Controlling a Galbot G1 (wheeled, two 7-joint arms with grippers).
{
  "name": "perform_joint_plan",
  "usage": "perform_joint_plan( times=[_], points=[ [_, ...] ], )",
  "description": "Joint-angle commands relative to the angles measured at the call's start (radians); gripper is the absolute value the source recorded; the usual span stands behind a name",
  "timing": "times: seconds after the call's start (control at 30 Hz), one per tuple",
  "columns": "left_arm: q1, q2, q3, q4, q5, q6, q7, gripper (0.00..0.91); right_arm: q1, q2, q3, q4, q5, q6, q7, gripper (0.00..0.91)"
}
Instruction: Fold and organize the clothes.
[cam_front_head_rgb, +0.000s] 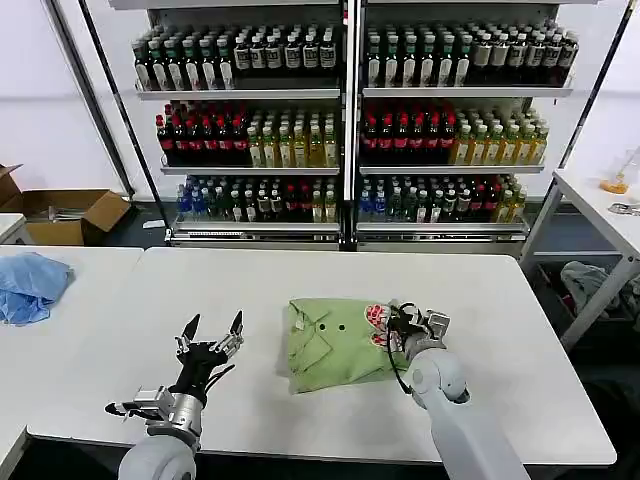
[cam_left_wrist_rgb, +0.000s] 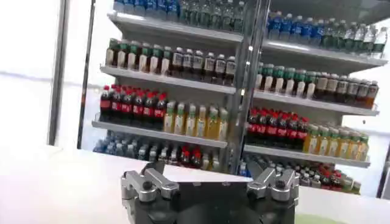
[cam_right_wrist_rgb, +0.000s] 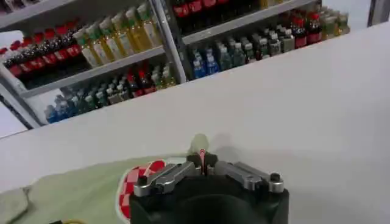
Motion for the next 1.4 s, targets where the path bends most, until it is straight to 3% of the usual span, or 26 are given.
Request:
perform_joint_plan(
  times=[0.03, 0.07, 0.17, 0.23, 0.4, 0.63, 0.77, 1.03, 1.4],
  points=[
    [0.016, -0.016, 0.009, -0.001, 0.008, -0.005, 0.009, 0.907, 0.035, -0.043, 0.001, -0.045, -0.075, 0.037, -0.101, 0.091],
    [0.017, -0.019, 0.011, -0.001, 0.012, -0.005, 0.010, 0.907, 0.035, -0.049, 0.000, -0.047, -0.094, 0.063, -0.120, 0.907],
    [0.014, -0.019, 0.023, 0.003, 0.032, -0.005, 0.014, 0.907, 0.019, -0.071, -0.006, -0.015, -0.269, 0.175, -0.174, 0.907],
    [0.008, -0.012, 0.026, -0.002, 0.041, -0.005, 0.018, 0.907, -0.032, -0.091, 0.003, 0.051, -0.379, 0.239, -0.181, 0.907],
    [0.007, 0.003, 0.022, -0.015, 0.063, -0.002, 0.025, 0.907, -0.263, -0.114, 0.063, 0.231, -0.542, 0.372, -0.193, 0.907],
    [0.010, 0.014, 0.031, -0.028, 0.078, -0.003, 0.029, 0.907, -0.491, -0.100, 0.187, 0.426, -0.564, 0.434, -0.194, 0.907],
    [0.015, 0.030, 0.034, -0.035, 0.082, -0.004, 0.031, 0.907, -0.635, -0.058, 0.230, 0.567, -0.562, 0.419, -0.197, 0.907],
    [0.035, 0.076, 0.025, -0.048, 0.078, -0.005, 0.033, 0.907, -0.782, 0.022, 0.266, 0.652, -0.649, 0.440, -0.221, 0.907],
    [0.040, 0.083, 0.037, -0.069, 0.083, -0.002, 0.044, 0.907, -0.838, 0.077, 0.260, 0.706, -0.748, 0.463, -0.228, 0.907]
  ],
)
